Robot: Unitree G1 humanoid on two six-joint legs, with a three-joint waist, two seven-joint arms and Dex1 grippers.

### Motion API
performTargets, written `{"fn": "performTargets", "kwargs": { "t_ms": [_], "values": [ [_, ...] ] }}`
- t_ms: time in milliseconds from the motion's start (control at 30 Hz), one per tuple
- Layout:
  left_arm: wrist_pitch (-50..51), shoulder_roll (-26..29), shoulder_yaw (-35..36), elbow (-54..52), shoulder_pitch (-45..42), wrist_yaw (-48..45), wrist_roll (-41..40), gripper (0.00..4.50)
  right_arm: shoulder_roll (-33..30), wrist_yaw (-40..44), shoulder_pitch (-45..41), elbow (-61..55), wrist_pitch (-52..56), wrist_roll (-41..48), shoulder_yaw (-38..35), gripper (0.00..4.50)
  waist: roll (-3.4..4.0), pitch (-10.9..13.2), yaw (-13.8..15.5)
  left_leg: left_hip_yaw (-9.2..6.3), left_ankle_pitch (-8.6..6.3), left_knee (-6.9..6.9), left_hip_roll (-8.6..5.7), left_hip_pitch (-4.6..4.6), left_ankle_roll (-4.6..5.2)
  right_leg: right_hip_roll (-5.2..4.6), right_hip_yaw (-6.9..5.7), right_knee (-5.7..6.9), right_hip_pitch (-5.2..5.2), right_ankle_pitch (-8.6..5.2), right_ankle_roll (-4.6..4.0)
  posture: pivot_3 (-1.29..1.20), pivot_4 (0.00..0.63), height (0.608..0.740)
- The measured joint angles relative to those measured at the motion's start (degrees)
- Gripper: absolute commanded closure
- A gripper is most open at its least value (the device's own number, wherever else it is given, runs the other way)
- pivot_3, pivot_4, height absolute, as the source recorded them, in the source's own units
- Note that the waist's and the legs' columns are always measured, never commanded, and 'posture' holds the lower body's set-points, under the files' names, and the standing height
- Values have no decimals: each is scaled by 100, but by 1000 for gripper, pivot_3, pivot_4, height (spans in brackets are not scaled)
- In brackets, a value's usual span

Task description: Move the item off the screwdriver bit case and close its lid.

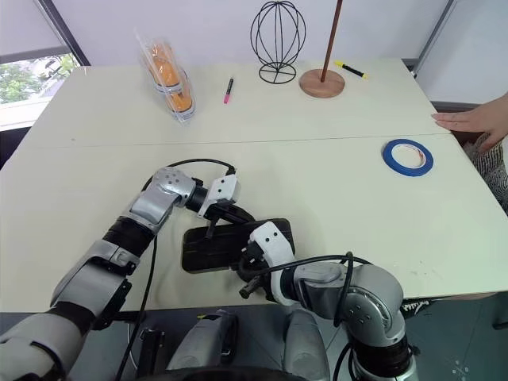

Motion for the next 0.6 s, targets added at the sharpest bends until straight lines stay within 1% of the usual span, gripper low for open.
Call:
{"fn": "performTargets", "kwargs": {
  "t_ms": [300, 600],
  "values": [
    [161, 128, 54, -347, 192, 1, 6, 4500, 27, 1, -82, 41, -1, -92, 177, 4446, 1, -2, -7, 0, 0, -2, 1, 3, 0, 1, 1, 0, 2, 0, 0, 0, 150, 740],
    [157, 205, 59, -400, 263, 5, 63, 4500, -34, 1, -229, 48, -5, -197, 399, 4446, 2, -3, -10, 0, 0, -3, 2, 6, 0, 3, 1, 0, 3, 0, 0, 0, 150, 740]
  ]
}}
